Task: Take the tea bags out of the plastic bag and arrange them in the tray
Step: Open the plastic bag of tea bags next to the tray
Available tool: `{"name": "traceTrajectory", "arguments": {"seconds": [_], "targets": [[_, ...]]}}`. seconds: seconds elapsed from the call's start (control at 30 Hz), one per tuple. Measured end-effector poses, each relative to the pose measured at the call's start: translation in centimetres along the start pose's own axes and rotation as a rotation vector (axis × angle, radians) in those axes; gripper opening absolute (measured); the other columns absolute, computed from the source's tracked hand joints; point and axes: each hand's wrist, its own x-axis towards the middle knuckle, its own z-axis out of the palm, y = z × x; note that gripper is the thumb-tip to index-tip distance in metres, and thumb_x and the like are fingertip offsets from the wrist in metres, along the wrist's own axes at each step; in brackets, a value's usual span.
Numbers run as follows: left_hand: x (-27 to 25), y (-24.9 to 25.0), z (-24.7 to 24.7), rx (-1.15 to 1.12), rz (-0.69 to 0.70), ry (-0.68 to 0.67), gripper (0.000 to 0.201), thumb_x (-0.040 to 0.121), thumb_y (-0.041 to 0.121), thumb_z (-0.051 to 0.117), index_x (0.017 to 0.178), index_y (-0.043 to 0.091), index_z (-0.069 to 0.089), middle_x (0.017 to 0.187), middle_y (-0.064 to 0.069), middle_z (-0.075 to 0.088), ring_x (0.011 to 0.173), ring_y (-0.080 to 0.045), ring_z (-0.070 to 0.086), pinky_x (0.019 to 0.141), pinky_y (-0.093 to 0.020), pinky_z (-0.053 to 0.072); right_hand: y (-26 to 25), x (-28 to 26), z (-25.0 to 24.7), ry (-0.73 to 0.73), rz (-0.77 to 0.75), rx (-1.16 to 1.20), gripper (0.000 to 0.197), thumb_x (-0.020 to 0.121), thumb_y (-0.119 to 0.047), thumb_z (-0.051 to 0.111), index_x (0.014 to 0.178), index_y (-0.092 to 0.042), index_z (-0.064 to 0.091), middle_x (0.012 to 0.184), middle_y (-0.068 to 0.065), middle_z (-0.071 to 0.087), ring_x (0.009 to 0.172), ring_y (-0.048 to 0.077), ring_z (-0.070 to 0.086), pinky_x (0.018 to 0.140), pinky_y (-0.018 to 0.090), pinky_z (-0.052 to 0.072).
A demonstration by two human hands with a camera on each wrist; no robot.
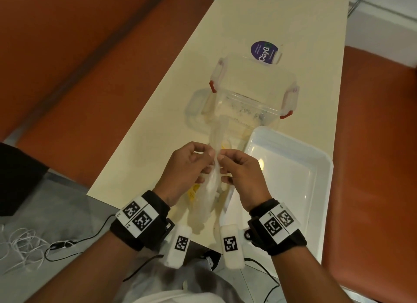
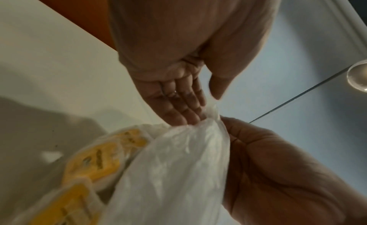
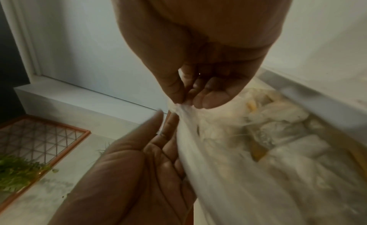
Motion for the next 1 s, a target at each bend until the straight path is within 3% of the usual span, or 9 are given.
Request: {"name": "traceTrajectory", "arguments": {"seconds": [0.1,0.17,0.27,0.53,0.63,0.67,0.83,0.93,1.0], "targets": [[-0.1,0.0,0.0,0.004,0.023,-0.002,0.022,0.084,0.03,0.078,0.099,0.015,0.069,0.081,0.0,0.071,0.072,-0.012,0.069,0.064,-0.027,0.055,-0.1,-0.2,0.1,-0.012,-0.018,-0.024,0.003,0.089,-0.017,0.07,0.09,-0.016,0.072,0.082,0.001,0.068,0.073,0.009,0.061,0.062,0.023,0.053],[-0.1,0.1,0.0,-0.025,0.031,0.017,0.013,0.087,0.019,0.075,0.096,0.011,0.071,0.075,-0.001,0.071,0.067,-0.012,0.066,0.064,-0.027,0.054,-0.1,-0.4,0.1,-0.02,-0.015,-0.007,0.009,0.094,-0.02,0.066,0.096,-0.012,0.069,0.085,0.003,0.068,0.075,0.012,0.063,0.063,0.025,0.054],[-0.2,0.6,-0.1,-0.097,-0.004,0.042,0.009,0.094,0.011,0.065,0.099,0.009,0.072,0.084,-0.005,0.076,0.071,-0.014,0.069,0.062,-0.025,0.055,-0.2,-0.9,0.1,-0.024,-0.019,0.029,0.015,0.1,-0.021,0.058,0.104,-0.007,0.064,0.081,0.0,0.067,0.071,0.009,0.064,0.063,0.024,0.054],[-0.6,2.5,-1.1,-0.23,-0.085,0.033,0.01,0.099,0.014,0.058,0.099,0.016,0.068,0.083,0.002,0.074,0.077,-0.013,0.071,0.072,-0.03,0.057,-1.6,-1.6,-0.5,-0.023,-0.029,0.267,0.011,0.104,-0.019,0.05,0.098,-0.014,0.058,0.081,0.0,0.063,0.079,0.013,0.063,0.074,0.03,0.054],[-1.1,3.5,-1.2,-0.229,-0.077,0.053,0.009,0.098,0.02,0.061,0.105,0.019,0.066,0.087,-0.001,0.074,0.077,-0.015,0.072,0.068,-0.03,0.056,-2.6,-1.9,-0.8,-0.084,-0.005,0.407,0.004,0.099,-0.014,0.058,0.103,-0.016,0.057,0.085,0.003,0.068,0.083,0.018,0.068,0.073,0.03,0.056],[-1.4,3.8,-1.1,-0.195,-0.062,0.061,0.014,0.096,0.026,0.064,0.109,0.021,0.064,0.089,0.0,0.075,0.077,-0.015,0.073,0.068,-0.03,0.057,-2.8,-2.0,-0.7,-0.096,-0.001,0.42,0.013,0.096,-0.013,0.062,0.108,-0.015,0.056,0.087,0.006,0.068,0.085,0.02,0.068,0.074,0.031,0.057],[-2.9,4.7,0.5,-0.041,-0.025,-0.044,0.049,0.073,0.059,0.073,0.106,0.023,0.062,0.092,0.001,0.076,0.077,-0.013,0.07,0.07,-0.031,0.056,-2.8,-2.5,0.2,-0.077,-0.191,0.138,0.042,0.083,-0.003,0.077,0.114,-0.018,0.053,0.081,0.008,0.063,0.077,0.023,0.064,0.077,0.038,0.054],[-2.6,4.6,1.2,0.045,0.053,-0.02,0.024,0.083,0.043,0.075,0.089,0.021,0.067,0.085,-0.001,0.072,0.074,-0.012,0.065,0.065,-0.03,0.053,-2.9,-2.9,0.4,-0.019,-0.311,-0.13,0.049,0.078,-0.004,0.08,0.113,-0.022,0.051,0.069,-0.007,0.058,0.061,0.001,0.055,0.062,0.018,0.048],[-2.3,4.9,1.1,-0.005,0.054,0.003,0.013,0.09,0.031,0.071,0.088,0.018,0.07,0.084,-0.002,0.071,0.076,-0.015,0.065,0.067,-0.032,0.054,-3.1,-3.1,0.2,0.009,-0.306,-0.15,0.05,0.077,-0.012,0.084,0.113,-0.023,0.05,0.063,-0.012,0.052,0.055,-0.002,0.051,0.056,0.015,0.042]]}}
